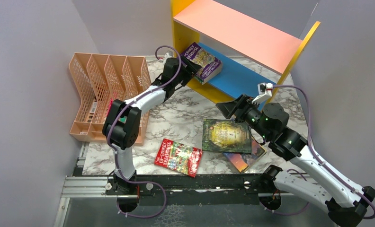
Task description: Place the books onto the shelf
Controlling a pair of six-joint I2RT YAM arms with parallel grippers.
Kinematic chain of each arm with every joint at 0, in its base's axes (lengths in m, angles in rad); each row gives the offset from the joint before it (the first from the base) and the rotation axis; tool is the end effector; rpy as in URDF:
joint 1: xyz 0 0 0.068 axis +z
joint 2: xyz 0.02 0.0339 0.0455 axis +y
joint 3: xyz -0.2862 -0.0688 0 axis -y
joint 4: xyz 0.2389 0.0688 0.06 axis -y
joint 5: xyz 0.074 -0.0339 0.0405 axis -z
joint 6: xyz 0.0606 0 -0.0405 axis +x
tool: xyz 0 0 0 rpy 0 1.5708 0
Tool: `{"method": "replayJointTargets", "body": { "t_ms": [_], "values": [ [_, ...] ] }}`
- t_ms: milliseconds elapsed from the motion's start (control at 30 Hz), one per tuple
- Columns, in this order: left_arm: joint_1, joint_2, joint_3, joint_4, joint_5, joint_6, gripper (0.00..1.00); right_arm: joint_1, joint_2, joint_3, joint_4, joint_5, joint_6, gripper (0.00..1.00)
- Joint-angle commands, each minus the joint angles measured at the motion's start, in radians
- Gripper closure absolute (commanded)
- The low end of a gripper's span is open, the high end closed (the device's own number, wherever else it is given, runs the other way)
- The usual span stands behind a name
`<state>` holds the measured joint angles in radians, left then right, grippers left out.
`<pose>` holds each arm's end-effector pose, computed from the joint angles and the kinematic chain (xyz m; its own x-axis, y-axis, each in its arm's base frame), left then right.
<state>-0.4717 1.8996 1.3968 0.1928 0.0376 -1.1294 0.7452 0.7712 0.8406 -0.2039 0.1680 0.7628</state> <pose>0.4255 -0.2196 0.2808 -0.5555 -0.7309 -0.3965 -0.0381 0.4987 -0.8660 0.1402 0.1156 0.3715 -0.4491 0.5126 -0.7319 -0.3272 0.6679 0.6685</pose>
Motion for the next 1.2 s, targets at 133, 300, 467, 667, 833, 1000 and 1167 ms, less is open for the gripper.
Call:
{"method": "replayJointTargets", "body": {
  "t_ms": [133,300,467,667,833,1000,1167],
  "values": [
    [-0.013,0.028,0.024,0.088,0.027,-0.08,0.35,0.0,-0.01,-0.017,-0.011,0.012,0.009,0.27],
    [-0.022,0.031,0.033,0.091,0.014,-0.091,0.39,0.001,-0.01,-0.02,-0.012,0.015,0.009,0.27],
    [-0.022,0.046,0.04,0.095,0.017,-0.09,0.39,0.001,-0.008,-0.022,-0.011,0.018,0.005,0.27],
    [-0.021,0.049,0.054,0.085,0.024,-0.056,0.4,0.001,0.007,-0.015,-0.025,0.029,-0.008,0.3],
    [-0.011,-0.027,0.054,-0.015,-0.025,0.068,0.12,0.001,0.013,-0.011,-0.035,0.036,-0.026,0.3],
    [0.001,-0.123,0.115,-0.185,-0.038,0.306,0.08,0.002,0.034,0.02,-0.056,0.043,-0.074,0.29],
    [0.004,-0.238,0.117,-0.343,-0.08,0.465,0.07,0.001,0.091,0.046,-0.076,0.047,-0.13,0.28]
  ]
}}
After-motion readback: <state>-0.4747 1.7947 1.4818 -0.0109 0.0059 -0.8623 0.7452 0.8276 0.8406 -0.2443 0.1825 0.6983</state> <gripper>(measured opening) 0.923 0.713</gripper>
